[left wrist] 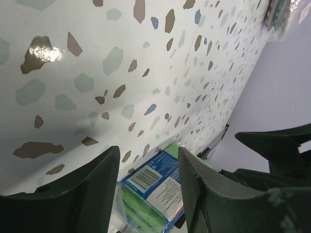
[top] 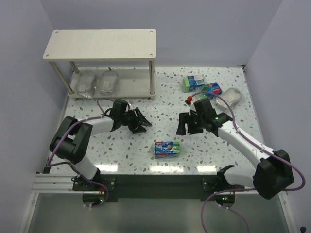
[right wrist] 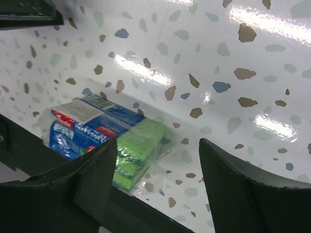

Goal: Place and organize the cleaning sponges onto the shelf

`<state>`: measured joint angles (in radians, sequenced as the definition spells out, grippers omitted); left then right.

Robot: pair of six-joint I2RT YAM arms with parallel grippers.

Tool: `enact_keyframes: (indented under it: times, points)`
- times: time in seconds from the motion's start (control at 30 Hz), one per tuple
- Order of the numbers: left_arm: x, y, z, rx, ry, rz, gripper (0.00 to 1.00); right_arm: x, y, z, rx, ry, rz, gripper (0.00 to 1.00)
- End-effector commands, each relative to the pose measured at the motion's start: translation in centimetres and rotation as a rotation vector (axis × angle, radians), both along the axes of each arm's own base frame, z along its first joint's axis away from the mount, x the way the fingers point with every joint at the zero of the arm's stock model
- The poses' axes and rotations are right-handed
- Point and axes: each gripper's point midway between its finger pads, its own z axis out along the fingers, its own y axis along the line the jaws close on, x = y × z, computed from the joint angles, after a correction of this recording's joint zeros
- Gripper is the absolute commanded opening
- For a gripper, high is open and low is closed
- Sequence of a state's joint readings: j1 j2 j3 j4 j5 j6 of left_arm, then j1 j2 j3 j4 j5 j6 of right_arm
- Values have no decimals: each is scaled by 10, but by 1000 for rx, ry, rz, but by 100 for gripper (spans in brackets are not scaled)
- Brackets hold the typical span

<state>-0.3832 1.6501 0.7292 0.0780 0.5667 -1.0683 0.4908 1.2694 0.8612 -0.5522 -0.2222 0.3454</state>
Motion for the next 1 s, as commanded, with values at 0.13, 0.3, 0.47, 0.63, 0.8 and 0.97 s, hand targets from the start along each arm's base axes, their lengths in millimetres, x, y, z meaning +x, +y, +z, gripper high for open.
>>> enact_keyframes:
  times: [0.13,0.3,0.47,0.63,0.8,0.97]
  points:
    - [21,1,43,46,-249,-95,52,-36,16,40,143,-8,115,37]
    - [20,-2,50,78,-342,-166,37,-72,35,32,124,43,206,0]
    - [11,-16,48,97,-400,-253,28,-114,59,17,112,99,319,0]
    - [13,-51,42,60,-441,-354,20,-140,75,1,105,159,373,0]
    - [4,-74,32,48,-445,-436,15,-142,74,-23,45,176,332,0]
    - [-12,-63,4,84,-405,-451,12,-123,73,-42,-30,146,254,0]
